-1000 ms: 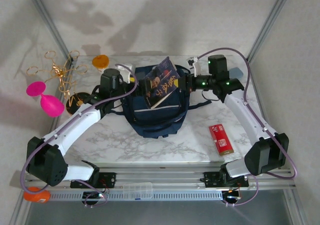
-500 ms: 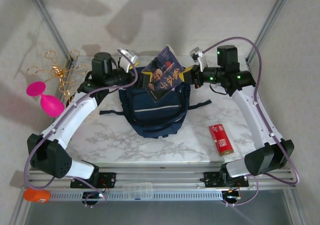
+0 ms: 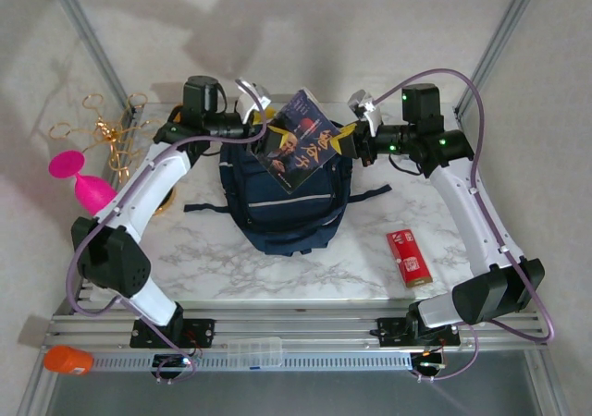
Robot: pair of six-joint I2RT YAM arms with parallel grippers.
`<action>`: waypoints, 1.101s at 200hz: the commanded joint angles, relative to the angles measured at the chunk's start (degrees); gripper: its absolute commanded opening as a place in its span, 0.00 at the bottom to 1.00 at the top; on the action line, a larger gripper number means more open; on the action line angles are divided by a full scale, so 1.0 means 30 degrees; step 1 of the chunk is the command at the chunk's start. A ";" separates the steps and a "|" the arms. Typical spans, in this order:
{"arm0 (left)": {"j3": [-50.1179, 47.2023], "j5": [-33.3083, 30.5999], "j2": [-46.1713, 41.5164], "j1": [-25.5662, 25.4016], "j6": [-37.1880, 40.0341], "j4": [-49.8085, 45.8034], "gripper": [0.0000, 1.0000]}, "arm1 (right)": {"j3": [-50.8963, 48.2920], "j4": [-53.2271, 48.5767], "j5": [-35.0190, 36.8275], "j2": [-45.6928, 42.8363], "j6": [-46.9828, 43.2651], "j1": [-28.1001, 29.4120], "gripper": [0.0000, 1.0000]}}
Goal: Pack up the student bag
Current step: Rotate the book.
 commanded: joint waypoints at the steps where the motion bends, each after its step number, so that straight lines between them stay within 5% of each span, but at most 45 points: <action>1: 0.0686 0.2445 0.0462 0.0018 0.0868 -0.1379 0.67 | 0.0514 0.1150 -0.1226 -0.0355 -0.0859 -0.0009 0.00; 88: 0.0040 0.1663 -0.0523 0.0045 -0.0269 -0.0486 0.00 | 0.0078 0.1677 0.0155 -0.0619 -0.0756 -0.0025 0.05; 95: -0.0020 0.1457 -0.0654 0.0040 -0.0643 -0.0235 0.00 | -0.0040 0.1896 0.0323 -0.0715 -0.0538 -0.0060 0.10; 133: -0.1540 0.0012 -0.2183 0.0039 -0.4878 0.3871 0.00 | -0.1228 0.3480 0.1430 -0.1243 0.1997 -0.0528 0.78; 151: -0.2080 -0.1537 -0.2999 0.0051 -0.7167 0.5084 0.00 | -0.2686 0.4977 0.2978 -0.2090 0.4659 -0.1096 0.98; 184: -0.3450 -0.4115 -0.4019 -0.0183 -1.3408 0.7605 0.00 | -0.5013 0.6440 0.4800 -0.3613 1.1353 -0.2490 0.99; 220: -0.4739 -0.6975 -0.4925 -0.1821 -1.8111 0.8292 0.00 | -0.9016 1.0255 -0.0248 -0.5551 1.8852 -0.3195 0.99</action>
